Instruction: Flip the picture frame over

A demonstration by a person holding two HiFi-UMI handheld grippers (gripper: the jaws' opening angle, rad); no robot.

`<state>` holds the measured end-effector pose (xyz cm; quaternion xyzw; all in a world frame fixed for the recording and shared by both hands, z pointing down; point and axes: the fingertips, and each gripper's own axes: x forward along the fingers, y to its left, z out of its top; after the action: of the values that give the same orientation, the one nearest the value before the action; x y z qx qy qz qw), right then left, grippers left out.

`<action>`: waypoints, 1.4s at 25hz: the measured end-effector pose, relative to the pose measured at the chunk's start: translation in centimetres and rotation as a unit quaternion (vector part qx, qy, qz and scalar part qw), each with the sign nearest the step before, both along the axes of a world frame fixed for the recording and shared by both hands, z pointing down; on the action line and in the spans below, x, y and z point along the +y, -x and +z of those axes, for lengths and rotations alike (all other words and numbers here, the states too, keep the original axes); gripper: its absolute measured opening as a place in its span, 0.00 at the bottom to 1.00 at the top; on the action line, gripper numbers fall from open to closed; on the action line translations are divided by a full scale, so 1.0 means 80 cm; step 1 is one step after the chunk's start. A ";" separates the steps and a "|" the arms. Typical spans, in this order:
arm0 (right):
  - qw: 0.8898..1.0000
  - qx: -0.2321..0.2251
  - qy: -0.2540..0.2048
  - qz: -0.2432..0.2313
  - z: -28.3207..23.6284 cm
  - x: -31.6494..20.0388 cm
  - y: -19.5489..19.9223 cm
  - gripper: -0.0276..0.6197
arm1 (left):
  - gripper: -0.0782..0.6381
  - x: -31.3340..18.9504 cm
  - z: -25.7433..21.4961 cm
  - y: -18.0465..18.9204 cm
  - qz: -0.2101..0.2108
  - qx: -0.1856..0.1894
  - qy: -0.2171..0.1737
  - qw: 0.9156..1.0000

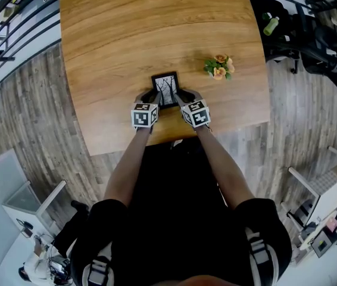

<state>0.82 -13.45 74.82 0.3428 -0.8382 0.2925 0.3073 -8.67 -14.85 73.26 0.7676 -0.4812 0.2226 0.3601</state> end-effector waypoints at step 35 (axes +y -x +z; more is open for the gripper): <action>0.997 0.017 -0.066 -0.031 -0.037 0.057 -0.066 0.05 | 0.14 0.074 -0.051 0.049 0.005 -0.010 -0.054 0.998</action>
<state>6.11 -8.86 71.84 0.3410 -0.8605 0.2213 0.3069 -12.59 -8.92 69.14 0.7862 -0.4919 0.2061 0.3123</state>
